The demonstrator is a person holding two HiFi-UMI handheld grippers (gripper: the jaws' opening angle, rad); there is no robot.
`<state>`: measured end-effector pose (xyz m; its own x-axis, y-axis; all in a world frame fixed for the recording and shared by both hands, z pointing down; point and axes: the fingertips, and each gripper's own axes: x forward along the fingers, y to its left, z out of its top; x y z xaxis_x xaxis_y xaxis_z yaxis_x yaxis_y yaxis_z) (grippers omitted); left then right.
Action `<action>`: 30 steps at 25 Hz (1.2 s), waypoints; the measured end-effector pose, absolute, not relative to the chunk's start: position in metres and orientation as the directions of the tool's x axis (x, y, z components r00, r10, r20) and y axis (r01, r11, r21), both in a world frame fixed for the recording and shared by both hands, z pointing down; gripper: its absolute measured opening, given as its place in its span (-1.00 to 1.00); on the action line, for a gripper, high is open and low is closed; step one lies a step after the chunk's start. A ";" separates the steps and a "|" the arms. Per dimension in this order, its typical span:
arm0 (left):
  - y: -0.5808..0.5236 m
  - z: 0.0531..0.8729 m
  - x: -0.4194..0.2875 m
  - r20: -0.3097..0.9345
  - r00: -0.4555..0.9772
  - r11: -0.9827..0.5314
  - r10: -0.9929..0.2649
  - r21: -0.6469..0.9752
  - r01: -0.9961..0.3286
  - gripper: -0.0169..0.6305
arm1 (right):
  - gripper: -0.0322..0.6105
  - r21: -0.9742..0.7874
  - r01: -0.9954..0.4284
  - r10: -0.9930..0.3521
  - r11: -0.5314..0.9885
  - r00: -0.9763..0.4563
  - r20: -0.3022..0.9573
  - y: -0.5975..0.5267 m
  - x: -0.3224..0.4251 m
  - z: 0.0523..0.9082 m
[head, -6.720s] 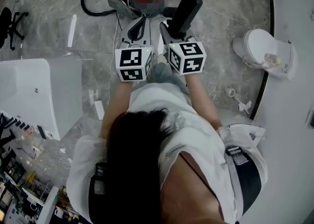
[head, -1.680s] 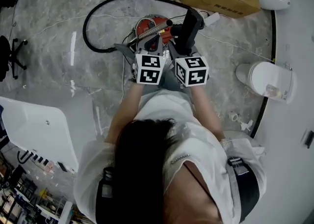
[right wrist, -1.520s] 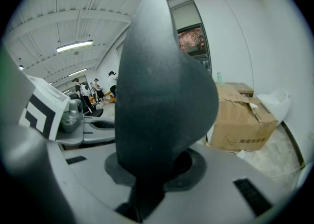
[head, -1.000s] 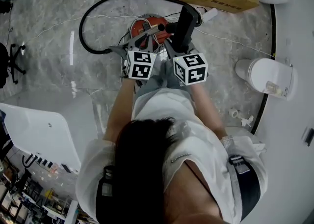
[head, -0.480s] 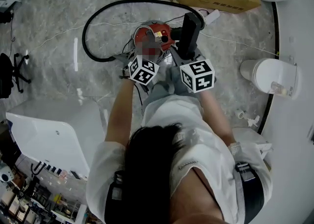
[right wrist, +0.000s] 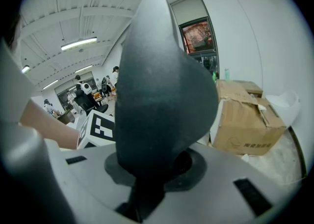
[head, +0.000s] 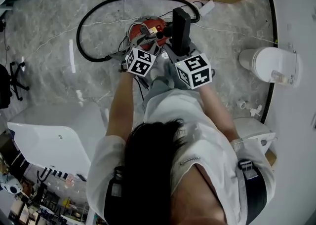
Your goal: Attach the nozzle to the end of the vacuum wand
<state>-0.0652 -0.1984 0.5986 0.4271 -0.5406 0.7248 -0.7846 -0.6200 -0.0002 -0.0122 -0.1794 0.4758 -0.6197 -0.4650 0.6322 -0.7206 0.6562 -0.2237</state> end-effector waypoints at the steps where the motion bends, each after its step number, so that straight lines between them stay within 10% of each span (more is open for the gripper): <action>1: -0.200 0.600 -0.066 0.723 0.433 -0.615 -0.538 0.014 -0.789 -0.39 | -0.61 -0.238 -0.723 -0.463 0.649 -0.623 0.631 -0.179 -0.013 0.476; 30: -0.204 0.605 -0.056 0.744 0.445 -0.637 -0.498 0.034 -0.770 -0.40 | -0.61 -0.354 -0.667 -0.375 0.655 -0.694 0.615 -0.174 -0.022 0.489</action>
<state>-0.0561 -0.2043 0.6050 0.4453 -0.4980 0.7441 -0.7698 -0.6374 0.0340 -0.0223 -0.1743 0.4891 -0.6941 -0.3746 0.6148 -0.6672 0.6554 -0.3539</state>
